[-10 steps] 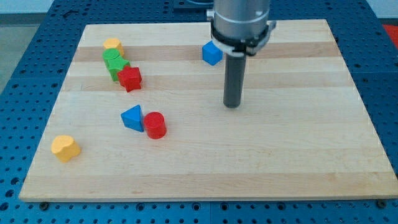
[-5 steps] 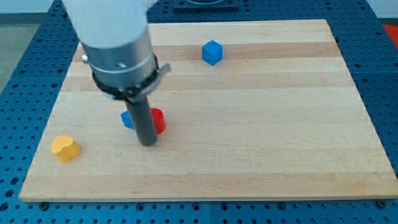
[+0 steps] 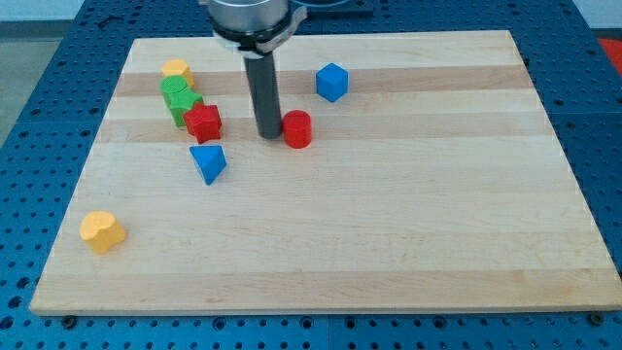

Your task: Slide the red circle closer to blue cube

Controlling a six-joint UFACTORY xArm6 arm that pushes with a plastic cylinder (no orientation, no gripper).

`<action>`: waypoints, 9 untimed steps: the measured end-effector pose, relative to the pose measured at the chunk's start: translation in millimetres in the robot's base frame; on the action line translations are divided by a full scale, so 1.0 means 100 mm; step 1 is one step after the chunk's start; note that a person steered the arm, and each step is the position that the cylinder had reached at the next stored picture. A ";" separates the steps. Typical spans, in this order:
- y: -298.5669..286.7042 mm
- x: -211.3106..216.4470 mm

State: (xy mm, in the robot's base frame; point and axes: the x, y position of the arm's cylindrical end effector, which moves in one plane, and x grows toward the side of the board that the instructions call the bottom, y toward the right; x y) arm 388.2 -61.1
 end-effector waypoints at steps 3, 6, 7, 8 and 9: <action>0.08 0.55; 0.21 -0.33; 0.21 -0.34; 0.20 -0.07; 0.19 0.30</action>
State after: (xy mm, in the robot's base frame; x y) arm 418.6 -42.2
